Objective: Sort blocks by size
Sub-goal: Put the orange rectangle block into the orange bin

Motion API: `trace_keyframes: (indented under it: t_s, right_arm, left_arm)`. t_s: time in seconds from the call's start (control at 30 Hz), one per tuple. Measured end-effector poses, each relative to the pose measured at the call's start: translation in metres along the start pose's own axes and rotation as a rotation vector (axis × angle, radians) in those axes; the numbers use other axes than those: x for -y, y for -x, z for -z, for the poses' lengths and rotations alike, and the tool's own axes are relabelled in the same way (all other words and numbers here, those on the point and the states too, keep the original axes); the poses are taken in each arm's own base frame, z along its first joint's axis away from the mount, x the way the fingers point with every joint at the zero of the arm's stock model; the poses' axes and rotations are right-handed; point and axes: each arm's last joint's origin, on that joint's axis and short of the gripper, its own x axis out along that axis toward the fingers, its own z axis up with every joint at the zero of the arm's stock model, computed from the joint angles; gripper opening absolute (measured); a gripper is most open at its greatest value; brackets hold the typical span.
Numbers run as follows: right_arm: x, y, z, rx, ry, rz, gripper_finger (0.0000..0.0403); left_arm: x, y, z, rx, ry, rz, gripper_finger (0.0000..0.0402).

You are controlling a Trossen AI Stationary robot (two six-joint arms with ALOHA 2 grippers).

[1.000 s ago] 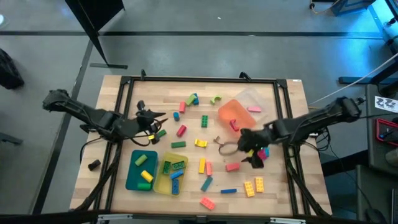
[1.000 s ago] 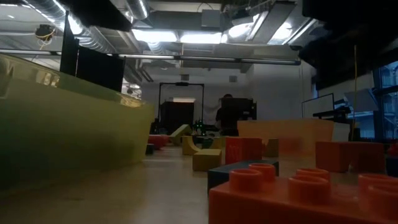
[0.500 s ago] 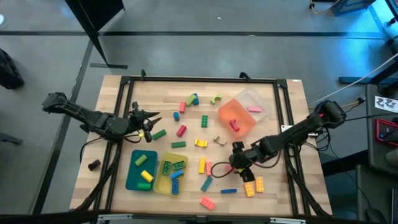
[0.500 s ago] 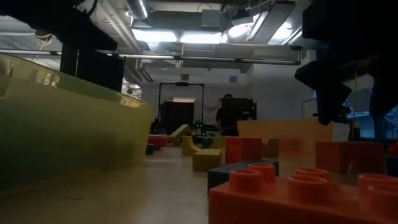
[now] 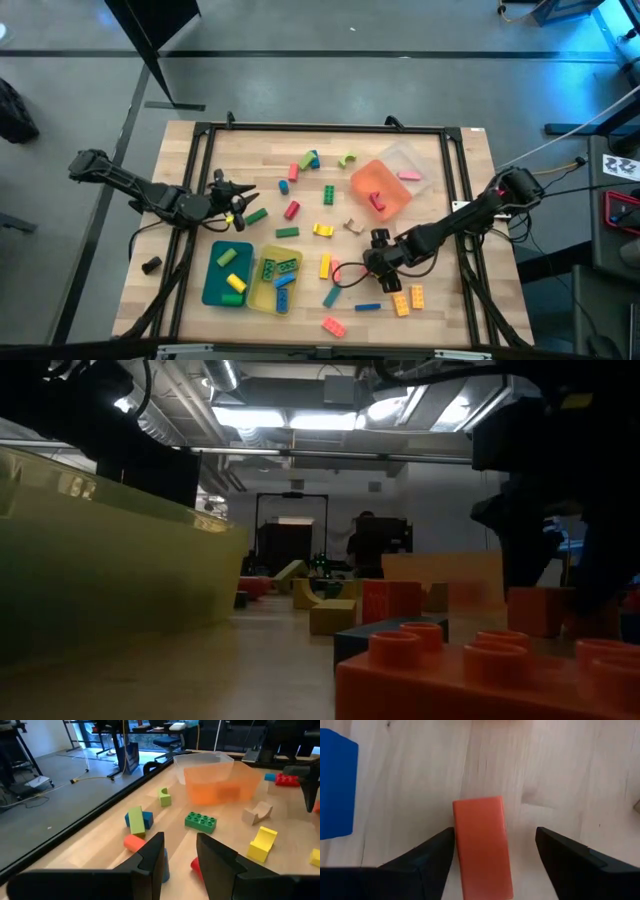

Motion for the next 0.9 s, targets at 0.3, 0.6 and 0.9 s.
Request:
trace_keyframes:
  t_s: [0.3, 0.6, 0.9]
  right_arm:
    - [0.000, -0.002, -0.001, 0.001, -0.174, 0.018, 0.0135]
    - [0.015, 0.022, -0.035, 0.022, -0.400, 0.061, 0.0135]
    - [0.073, 0.083, -0.057, -0.193, -0.332, 0.209, 0.0145]
  left_arm:
    - [0.000, 0.000, 0.001, 0.000, -0.025, 0.000, 0.0100]
    - [0.000, 0.000, 0.002, -0.012, -0.131, -0.002, 0.0100]
    - [-0.003, -0.003, 0.001, -0.010, -0.156, -0.036, 0.0100]
